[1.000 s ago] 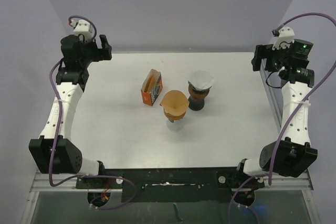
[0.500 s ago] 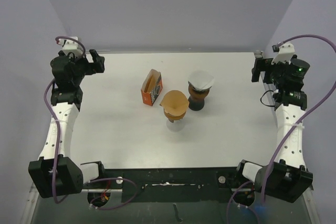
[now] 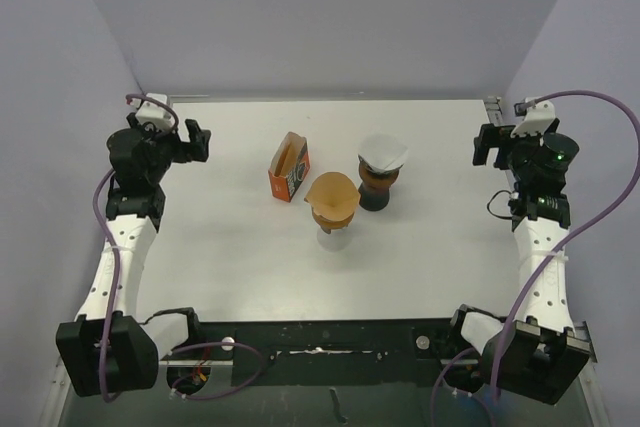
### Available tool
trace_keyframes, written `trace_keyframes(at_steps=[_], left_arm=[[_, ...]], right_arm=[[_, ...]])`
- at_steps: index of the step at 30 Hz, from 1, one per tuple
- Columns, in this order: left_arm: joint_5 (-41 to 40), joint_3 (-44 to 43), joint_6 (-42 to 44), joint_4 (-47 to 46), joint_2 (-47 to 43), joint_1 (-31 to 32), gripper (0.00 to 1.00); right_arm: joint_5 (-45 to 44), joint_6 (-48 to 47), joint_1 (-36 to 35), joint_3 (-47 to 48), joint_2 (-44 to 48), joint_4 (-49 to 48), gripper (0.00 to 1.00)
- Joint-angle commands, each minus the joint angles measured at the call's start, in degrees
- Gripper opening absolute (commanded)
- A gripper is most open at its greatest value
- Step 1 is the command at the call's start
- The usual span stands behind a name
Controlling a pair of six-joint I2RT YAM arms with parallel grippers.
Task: Place the coffee filter in the dripper
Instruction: Reset both arms
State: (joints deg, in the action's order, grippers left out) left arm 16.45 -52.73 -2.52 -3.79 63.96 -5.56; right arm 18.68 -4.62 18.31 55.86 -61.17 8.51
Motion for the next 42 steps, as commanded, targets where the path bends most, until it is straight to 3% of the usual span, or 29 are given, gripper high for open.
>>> trace_keyframes(at_steps=[1,14,42], left_arm=[[1.32,-0.39,0.00,-5.54,-2.83,0.46,0.91],[0.51,0.96,2.59,-3.26,-5.75,1.67,0.92],[-0.32,2.89,5.08,-2.51,-10.97,1.65,0.92]], right_arm=[[0.72,-0.43,0.15,0.88,3.50,-5.00,0.98],[0.08,-3.72,2.15,-1.96,9.61,-2.71,0.98],[2.63,-4.69,3.72,-3.38,11.14,-1.48,0.98]])
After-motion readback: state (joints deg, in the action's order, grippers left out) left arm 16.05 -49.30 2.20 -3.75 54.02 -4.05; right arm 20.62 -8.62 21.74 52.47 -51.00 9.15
